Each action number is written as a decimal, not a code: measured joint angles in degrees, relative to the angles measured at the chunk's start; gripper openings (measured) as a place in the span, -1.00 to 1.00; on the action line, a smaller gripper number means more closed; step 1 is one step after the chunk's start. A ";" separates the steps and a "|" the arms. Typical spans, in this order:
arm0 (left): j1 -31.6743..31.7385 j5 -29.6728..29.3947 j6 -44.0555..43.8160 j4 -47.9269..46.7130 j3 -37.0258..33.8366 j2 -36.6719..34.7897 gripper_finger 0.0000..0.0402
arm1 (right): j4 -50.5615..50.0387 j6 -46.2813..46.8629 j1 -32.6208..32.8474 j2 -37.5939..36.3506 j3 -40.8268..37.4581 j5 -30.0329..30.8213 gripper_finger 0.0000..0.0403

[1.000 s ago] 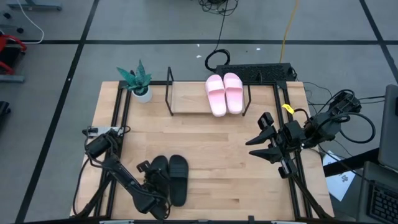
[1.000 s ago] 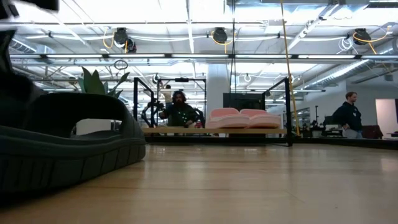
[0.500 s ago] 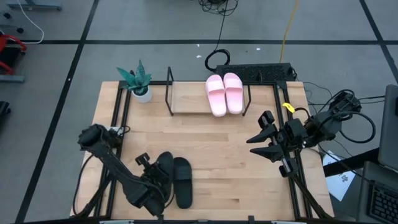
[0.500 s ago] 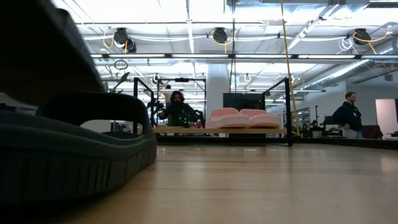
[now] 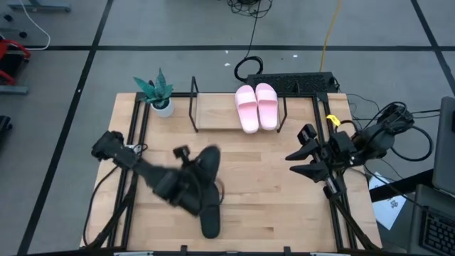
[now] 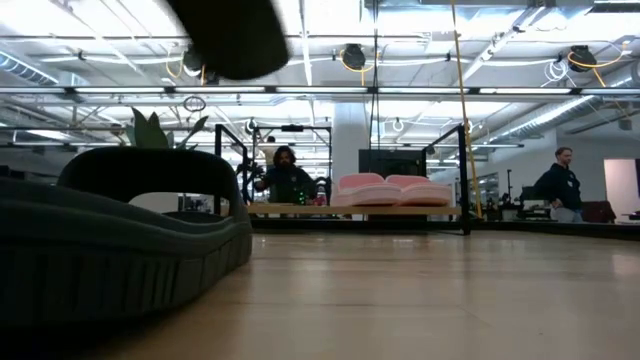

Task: Pick and place slides into the shelf
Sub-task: Put the left black slipper on the shelf

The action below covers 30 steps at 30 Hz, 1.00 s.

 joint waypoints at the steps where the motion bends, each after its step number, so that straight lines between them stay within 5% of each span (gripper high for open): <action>1: 1.58 -2.24 2.61 -0.03 1.75 -0.03 -1.00 | 0.02 0.00 0.00 -0.22 0.00 0.02 -0.46; 7: 13.28 -8.49 13.39 0.85 9.99 -0.06 -1.00 | 0.02 -0.01 0.00 -1.52 0.00 0.02 -0.46; 16: 28.19 -7.26 37.52 17.68 7.73 2.60 -1.00 | 0.01 -4.70 -1.51 -1.99 0.00 0.44 -0.46; 30: 43.02 -8.81 50.31 19.96 7.57 12.14 -1.00 | 0.03 -11.81 -5.33 -4.37 0.00 8.25 -0.46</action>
